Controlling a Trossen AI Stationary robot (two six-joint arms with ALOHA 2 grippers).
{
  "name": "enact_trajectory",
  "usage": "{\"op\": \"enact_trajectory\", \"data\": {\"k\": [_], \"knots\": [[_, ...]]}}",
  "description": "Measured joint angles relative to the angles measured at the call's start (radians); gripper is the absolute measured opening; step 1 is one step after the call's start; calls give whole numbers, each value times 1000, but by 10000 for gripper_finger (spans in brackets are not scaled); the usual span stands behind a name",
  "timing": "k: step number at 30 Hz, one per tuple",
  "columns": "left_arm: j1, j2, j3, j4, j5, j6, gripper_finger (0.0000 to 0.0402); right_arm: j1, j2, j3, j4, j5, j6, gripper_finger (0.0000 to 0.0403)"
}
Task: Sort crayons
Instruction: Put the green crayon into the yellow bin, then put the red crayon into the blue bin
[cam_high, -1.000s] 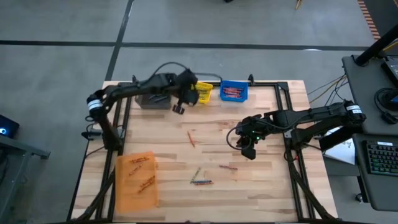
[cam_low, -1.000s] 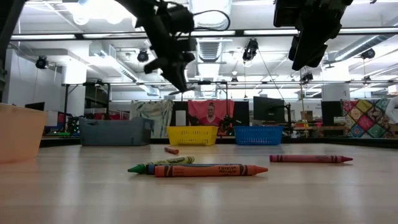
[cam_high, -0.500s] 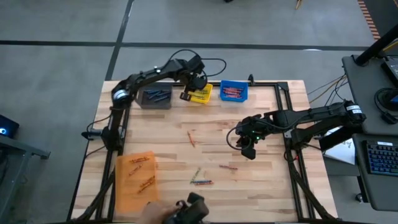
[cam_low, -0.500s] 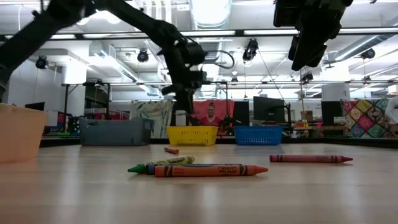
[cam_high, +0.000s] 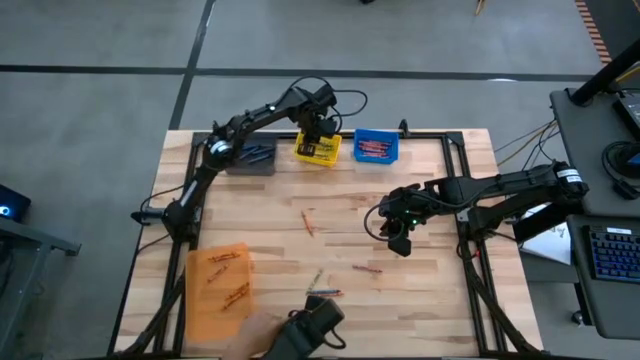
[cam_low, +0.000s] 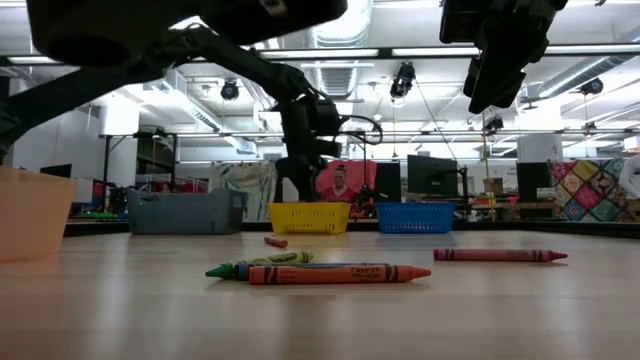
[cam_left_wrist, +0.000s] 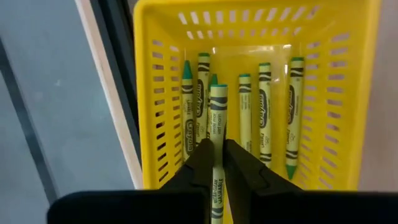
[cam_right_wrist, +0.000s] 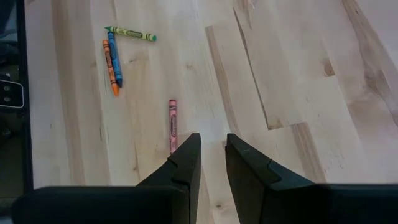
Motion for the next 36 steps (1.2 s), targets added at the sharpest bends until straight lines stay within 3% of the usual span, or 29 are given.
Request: {"op": "enact_trajectory", "data": {"k": [4,13,21,24,31,36], "knots": [[1,38,61,-36,0,-26,14,0,0,0,0,0,0,64],[3,45,66,-42,0,-57,51,0,0,0,0,0,0,64],[-2,14,69,-91,3,-126,43,0,0,0,3,0,1,63],[-8,-38,70,-143,56,-166,34,0,0,-4,40,0,14,64],[-18,-189,69,-210,288,-295,3,4,34,-6,76,1,135,63],[-46,-322,69,-212,330,-408,1,30,92,-6,75,0,150,63]]}}
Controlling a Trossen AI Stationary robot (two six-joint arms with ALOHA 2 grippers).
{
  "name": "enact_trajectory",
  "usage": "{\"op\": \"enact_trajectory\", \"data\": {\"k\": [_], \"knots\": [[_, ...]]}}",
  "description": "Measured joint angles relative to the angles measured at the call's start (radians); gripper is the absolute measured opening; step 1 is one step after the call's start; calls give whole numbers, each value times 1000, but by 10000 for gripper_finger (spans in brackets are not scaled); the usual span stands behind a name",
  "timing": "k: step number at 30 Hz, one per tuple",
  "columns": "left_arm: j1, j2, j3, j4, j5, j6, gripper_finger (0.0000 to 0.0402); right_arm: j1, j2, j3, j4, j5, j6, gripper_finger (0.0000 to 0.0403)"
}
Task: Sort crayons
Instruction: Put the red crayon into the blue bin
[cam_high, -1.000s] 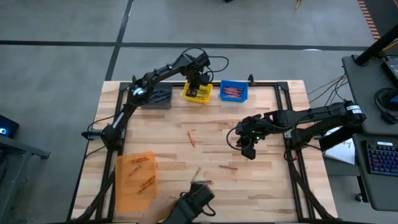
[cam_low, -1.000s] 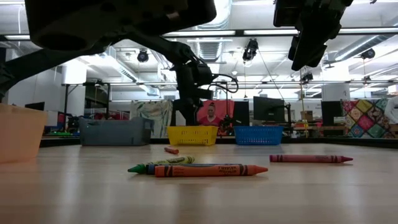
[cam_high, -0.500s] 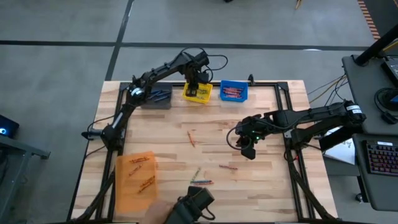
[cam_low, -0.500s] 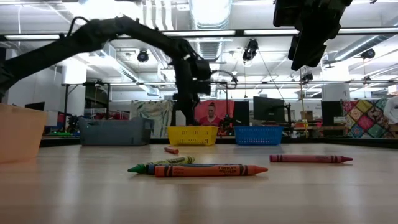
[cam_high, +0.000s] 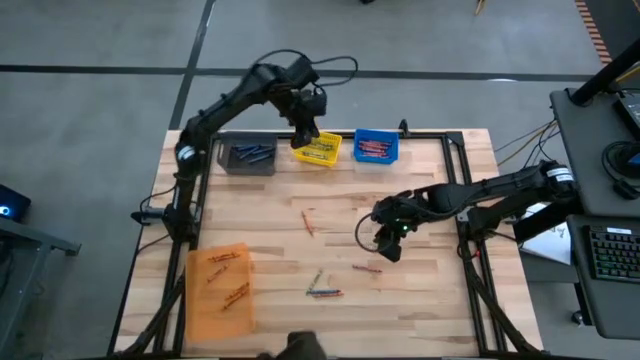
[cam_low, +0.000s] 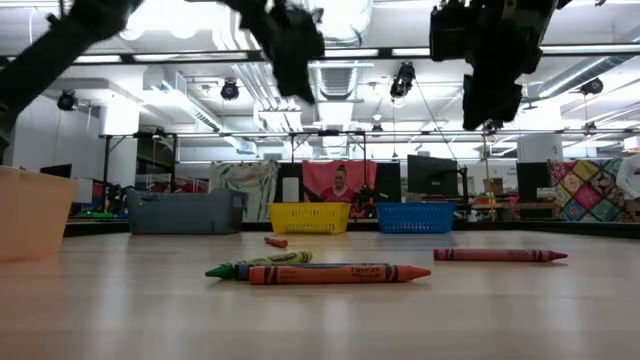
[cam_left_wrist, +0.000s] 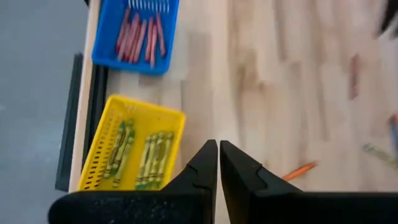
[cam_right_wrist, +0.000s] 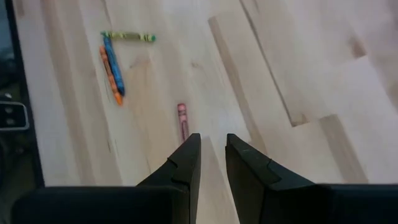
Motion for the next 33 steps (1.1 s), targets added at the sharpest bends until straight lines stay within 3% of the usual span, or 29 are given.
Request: {"op": "enact_trajectory", "data": {"k": [11,15,27,33], "knots": [[-152,-274,-34,60,-1,-215,0,65,157,35,0,-2,47,63],[-239,-371,-114,126,-108,-277,0,95,198,66,-1,-2,48,63],[-525,-731,-675,497,-362,-460,0,160,300,160,-25,54,53,63],[-659,-869,-932,692,-444,-563,0,197,379,234,-122,112,33,63]]}}
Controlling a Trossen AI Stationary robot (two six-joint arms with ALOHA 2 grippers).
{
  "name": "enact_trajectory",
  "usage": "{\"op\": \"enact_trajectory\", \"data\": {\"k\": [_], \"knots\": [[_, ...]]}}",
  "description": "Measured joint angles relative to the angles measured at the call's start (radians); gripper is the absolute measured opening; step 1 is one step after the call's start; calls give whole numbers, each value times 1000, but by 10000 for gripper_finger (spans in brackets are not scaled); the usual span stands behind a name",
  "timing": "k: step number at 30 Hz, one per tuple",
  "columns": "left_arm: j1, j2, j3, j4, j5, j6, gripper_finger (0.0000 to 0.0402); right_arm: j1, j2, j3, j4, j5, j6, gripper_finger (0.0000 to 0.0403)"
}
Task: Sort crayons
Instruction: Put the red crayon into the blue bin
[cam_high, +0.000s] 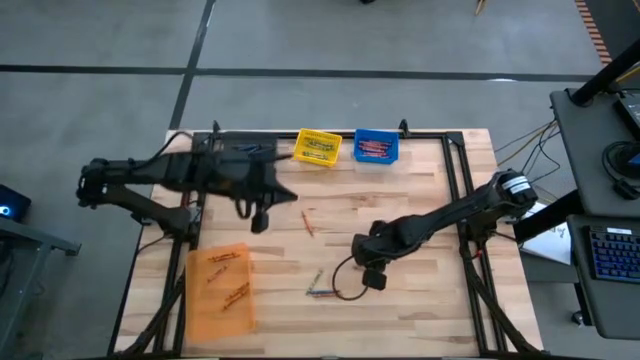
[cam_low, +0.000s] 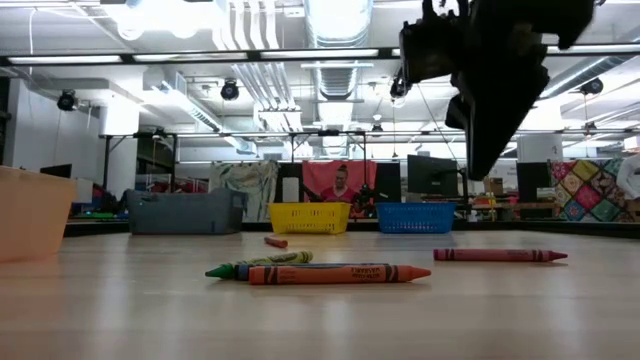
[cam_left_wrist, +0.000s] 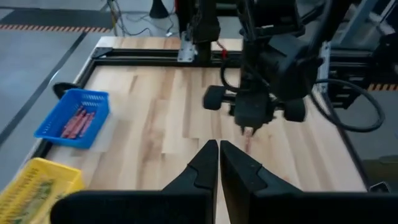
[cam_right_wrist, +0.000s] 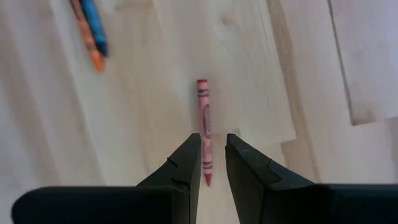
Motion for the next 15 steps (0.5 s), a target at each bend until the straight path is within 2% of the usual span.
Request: {"op": "enact_trajectory", "data": {"k": [8,15], "knots": [[-125,-106,-231,200,-114,-97,0,68,84,38,-41,53,-131,63],[-175,-131,-343,298,-160,-145,0,108,138,33,-36,87,-115,63]]}}
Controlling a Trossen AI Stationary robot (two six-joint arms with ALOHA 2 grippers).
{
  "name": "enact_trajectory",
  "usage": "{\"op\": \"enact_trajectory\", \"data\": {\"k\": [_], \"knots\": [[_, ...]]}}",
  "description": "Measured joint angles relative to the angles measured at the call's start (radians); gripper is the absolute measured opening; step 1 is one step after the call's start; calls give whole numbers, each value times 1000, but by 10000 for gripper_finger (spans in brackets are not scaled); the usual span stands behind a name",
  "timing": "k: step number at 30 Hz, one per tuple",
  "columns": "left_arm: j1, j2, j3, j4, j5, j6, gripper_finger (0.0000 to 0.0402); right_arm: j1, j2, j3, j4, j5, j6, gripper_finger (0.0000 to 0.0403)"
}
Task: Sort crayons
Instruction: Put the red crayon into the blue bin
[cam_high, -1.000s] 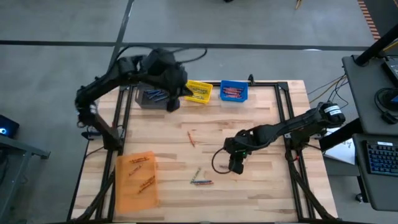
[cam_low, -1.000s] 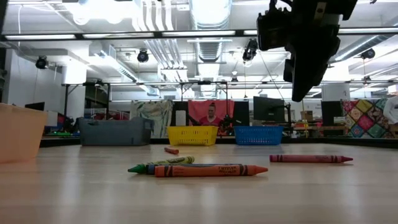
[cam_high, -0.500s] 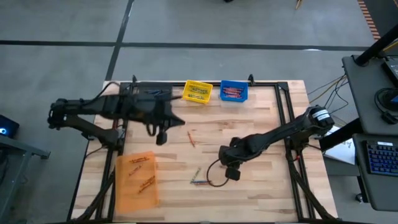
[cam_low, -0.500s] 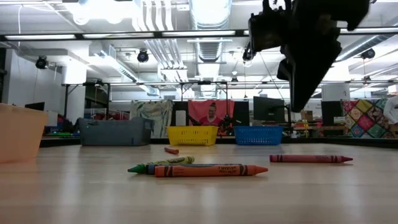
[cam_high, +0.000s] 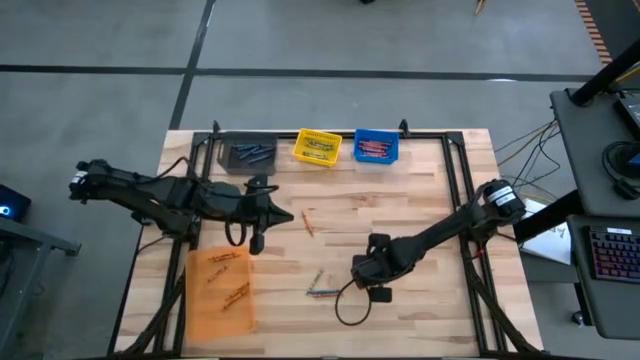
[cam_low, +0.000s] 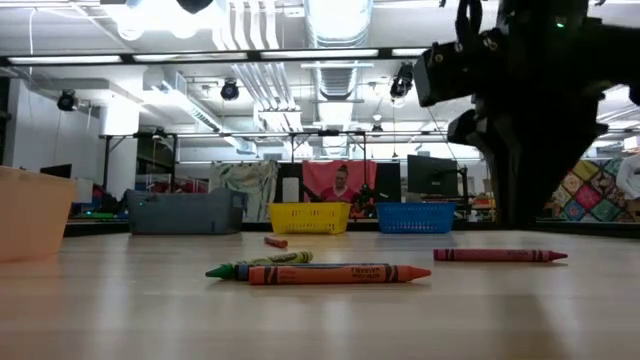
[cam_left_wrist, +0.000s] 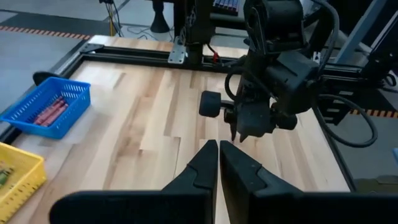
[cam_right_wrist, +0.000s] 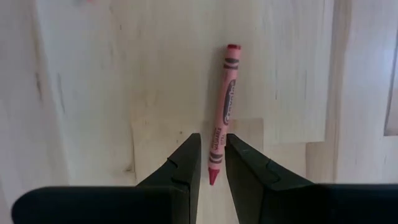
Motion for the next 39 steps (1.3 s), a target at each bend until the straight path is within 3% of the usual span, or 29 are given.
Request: {"op": "enact_trajectory", "data": {"k": [18,26,34,39], "knots": [[-3,21,-6,29,-2,30,0,1,99,0,14,19,11,62],[-3,21,-7,29,-2,32,0,0,98,-3,18,16,11,15],[-3,21,-7,29,-2,33,0,-8,83,14,5,12,-19,10],[-3,21,-7,29,-2,47,0,-65,56,95,-77,20,-81,8]]}}
